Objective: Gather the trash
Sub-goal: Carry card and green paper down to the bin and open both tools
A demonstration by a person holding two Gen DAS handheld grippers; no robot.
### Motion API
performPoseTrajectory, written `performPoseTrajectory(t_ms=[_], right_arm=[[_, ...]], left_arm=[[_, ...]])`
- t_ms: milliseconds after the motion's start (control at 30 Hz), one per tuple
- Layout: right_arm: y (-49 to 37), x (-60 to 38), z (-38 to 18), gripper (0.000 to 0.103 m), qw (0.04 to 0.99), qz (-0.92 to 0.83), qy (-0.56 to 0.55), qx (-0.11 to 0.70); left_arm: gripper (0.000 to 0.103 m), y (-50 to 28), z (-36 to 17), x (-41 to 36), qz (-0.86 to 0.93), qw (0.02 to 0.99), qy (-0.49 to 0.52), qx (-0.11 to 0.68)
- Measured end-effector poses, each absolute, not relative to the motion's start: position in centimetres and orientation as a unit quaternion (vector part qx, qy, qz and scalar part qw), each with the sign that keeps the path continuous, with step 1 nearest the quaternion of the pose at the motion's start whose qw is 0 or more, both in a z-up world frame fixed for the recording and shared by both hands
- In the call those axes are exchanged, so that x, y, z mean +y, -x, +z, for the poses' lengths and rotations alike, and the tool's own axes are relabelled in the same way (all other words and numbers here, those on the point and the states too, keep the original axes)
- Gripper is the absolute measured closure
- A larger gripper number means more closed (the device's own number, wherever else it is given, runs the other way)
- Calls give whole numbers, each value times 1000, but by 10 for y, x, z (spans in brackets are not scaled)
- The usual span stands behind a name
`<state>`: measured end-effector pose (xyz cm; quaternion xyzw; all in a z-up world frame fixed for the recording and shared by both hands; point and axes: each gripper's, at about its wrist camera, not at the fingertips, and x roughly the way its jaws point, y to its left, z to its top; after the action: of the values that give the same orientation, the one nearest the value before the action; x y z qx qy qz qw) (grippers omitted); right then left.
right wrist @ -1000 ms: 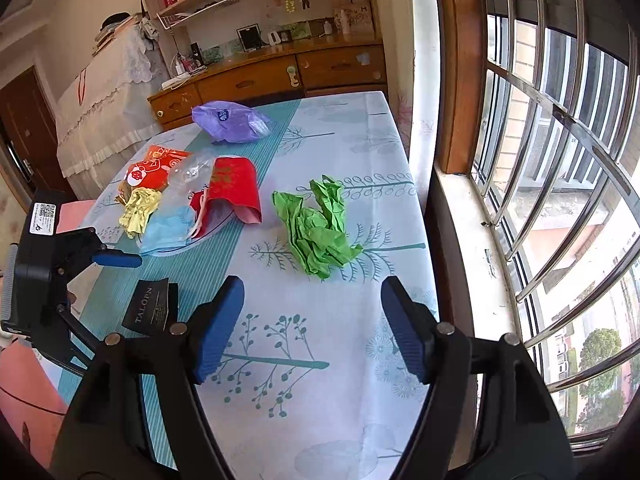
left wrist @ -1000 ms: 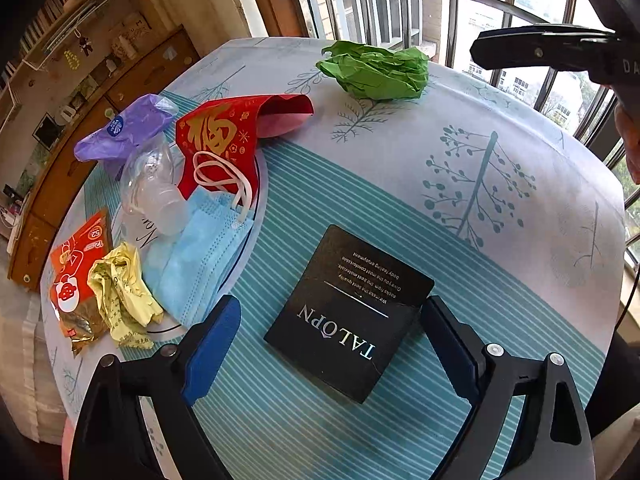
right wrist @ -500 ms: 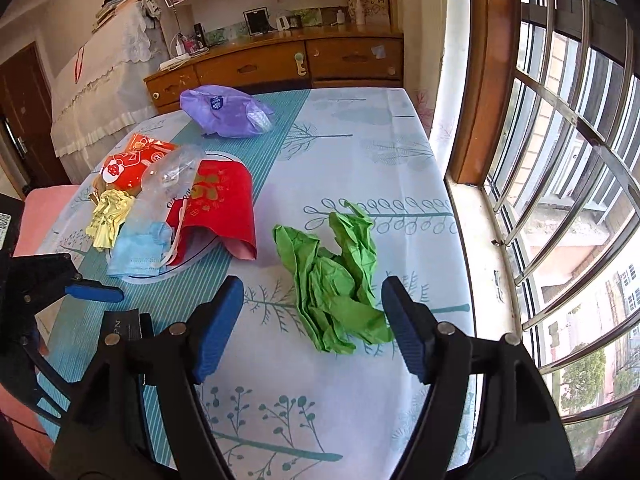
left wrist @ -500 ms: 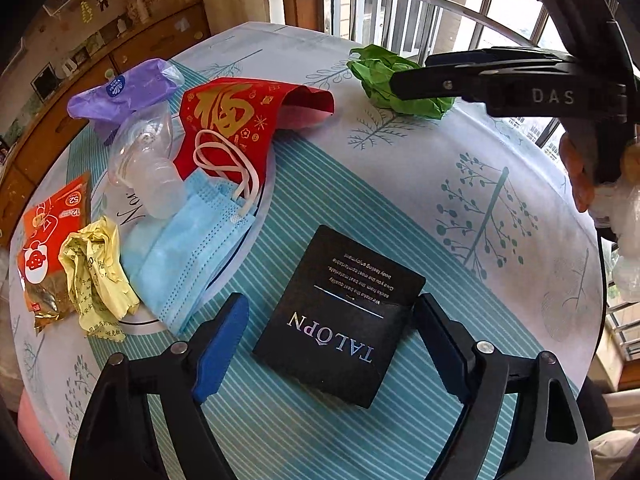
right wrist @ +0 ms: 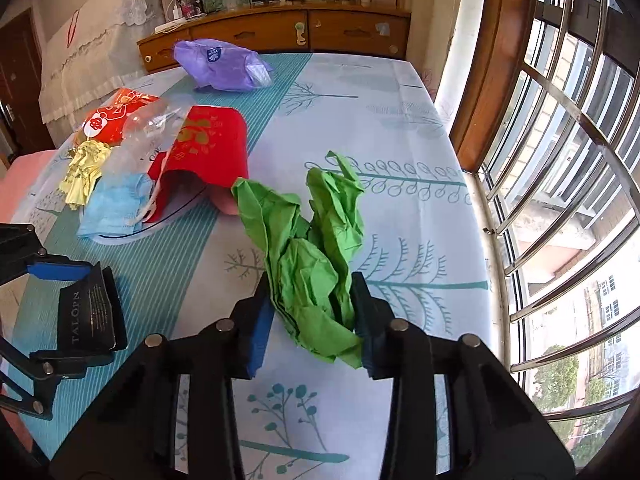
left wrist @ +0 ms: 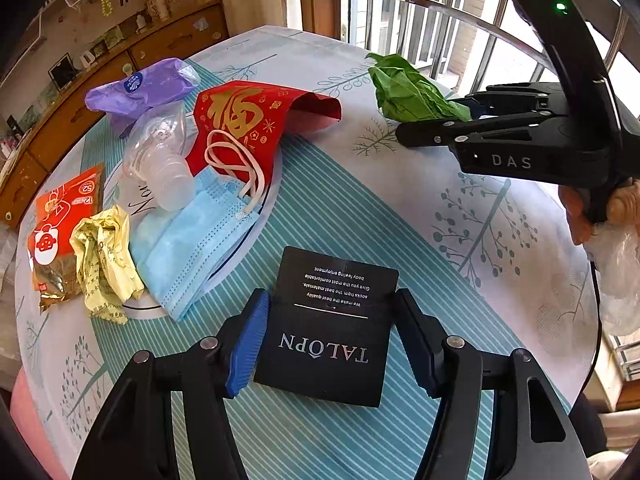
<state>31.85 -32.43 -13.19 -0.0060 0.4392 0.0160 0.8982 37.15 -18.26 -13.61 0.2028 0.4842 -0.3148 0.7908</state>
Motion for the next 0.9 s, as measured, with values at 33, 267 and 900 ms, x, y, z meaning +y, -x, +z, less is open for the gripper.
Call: performPoseTrajectory(t_ms=[33,267,900], right_arm=[[-314,-322,-129,71,900,17,7,434],[-265,-301,-93,72,913,50,7,404],[-45,-194,-18,71,918,163,31,359]], left_arm=[[40,-370,-135,-182,-308,794,-203,483],[40,-344,-103,-161,-286,814,-185,470],[40,-136,-3,-78,-312,843,-149,413]])
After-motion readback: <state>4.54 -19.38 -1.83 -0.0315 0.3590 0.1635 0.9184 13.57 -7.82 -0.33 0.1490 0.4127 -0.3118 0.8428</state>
